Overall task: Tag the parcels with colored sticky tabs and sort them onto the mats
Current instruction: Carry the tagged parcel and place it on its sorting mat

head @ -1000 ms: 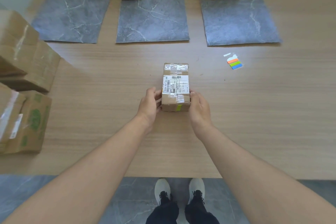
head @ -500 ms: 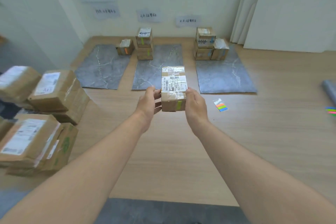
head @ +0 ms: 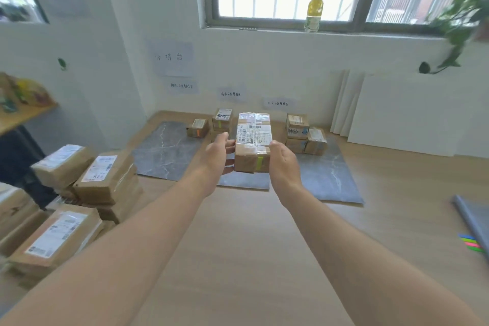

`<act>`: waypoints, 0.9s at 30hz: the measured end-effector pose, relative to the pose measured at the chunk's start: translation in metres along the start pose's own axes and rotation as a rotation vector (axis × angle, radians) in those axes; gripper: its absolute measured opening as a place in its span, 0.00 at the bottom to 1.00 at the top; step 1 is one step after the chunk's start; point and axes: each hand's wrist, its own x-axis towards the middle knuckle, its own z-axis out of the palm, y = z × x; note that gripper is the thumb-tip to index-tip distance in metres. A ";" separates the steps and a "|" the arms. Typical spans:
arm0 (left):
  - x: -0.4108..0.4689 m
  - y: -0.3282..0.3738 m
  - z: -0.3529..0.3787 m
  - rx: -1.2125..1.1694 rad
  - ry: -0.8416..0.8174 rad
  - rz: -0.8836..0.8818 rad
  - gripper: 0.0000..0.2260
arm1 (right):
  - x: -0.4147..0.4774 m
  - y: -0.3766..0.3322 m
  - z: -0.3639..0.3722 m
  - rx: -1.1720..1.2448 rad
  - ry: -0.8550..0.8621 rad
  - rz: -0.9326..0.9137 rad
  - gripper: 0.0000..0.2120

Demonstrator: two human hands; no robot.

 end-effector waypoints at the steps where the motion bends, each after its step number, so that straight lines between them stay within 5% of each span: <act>1: 0.003 0.003 0.002 -0.002 0.006 0.001 0.22 | 0.004 -0.003 -0.002 -0.007 0.001 -0.009 0.16; 12: 0.068 0.002 0.010 -0.060 0.068 -0.039 0.20 | 0.073 0.015 0.017 -0.008 -0.045 0.058 0.17; 27: 0.301 -0.033 -0.025 -0.036 0.002 -0.179 0.19 | 0.241 0.082 0.133 0.015 0.030 0.276 0.18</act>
